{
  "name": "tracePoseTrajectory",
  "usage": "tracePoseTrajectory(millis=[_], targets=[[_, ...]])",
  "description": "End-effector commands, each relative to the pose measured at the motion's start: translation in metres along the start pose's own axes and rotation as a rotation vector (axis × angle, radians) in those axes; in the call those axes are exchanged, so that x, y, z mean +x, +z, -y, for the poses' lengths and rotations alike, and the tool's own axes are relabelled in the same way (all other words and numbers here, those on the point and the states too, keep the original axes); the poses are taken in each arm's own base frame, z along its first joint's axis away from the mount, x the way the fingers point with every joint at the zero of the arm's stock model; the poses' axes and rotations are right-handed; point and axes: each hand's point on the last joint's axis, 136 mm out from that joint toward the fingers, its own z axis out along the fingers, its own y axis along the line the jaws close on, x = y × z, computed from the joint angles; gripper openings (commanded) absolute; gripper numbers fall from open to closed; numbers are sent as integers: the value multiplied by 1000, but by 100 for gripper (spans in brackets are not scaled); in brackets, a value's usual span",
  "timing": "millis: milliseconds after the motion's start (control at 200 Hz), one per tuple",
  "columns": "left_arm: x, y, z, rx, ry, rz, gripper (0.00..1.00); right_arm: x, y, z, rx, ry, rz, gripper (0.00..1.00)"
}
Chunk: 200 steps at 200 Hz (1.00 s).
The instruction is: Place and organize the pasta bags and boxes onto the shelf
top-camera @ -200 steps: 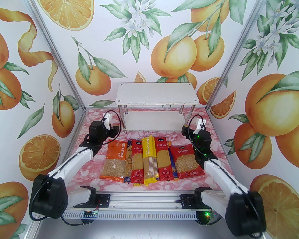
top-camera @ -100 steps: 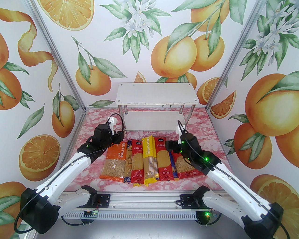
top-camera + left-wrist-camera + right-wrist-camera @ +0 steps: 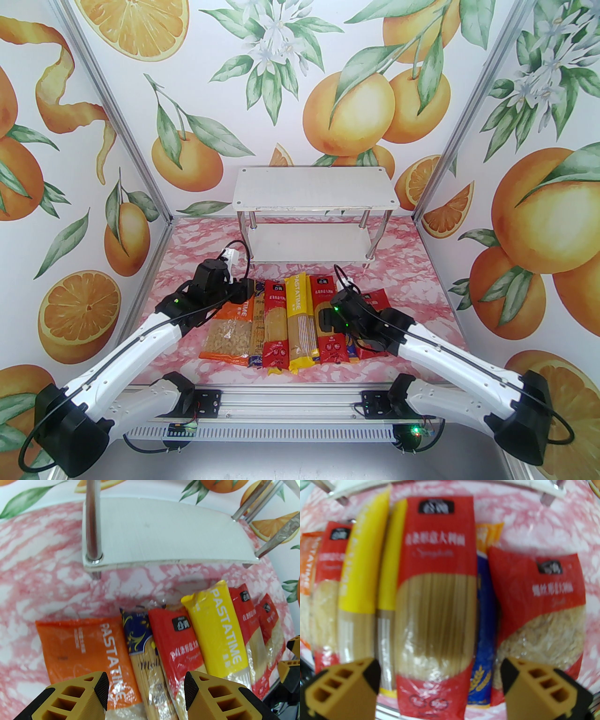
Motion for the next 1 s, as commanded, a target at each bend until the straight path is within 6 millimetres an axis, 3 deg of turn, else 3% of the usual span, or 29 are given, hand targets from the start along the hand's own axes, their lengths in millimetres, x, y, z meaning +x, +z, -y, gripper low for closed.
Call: tracePoseTrajectory(millis=[0, 280, 520, 996], targets=[[22, 1, 1, 19, -43, -67, 57, 6, 2, -3, 9, 21, -20, 89], [40, 6, -4, -5, -64, -102, 56, -2, -12, -51, -105, -25, -11, 80], [42, 9, -4, -10, -58, -115, 56, 7, -4, -94, -178, -43, -57, 72], [43, 11, -5, -9, -49, -113, 55, 29, 36, -113, -96, -26, -163, 67]])
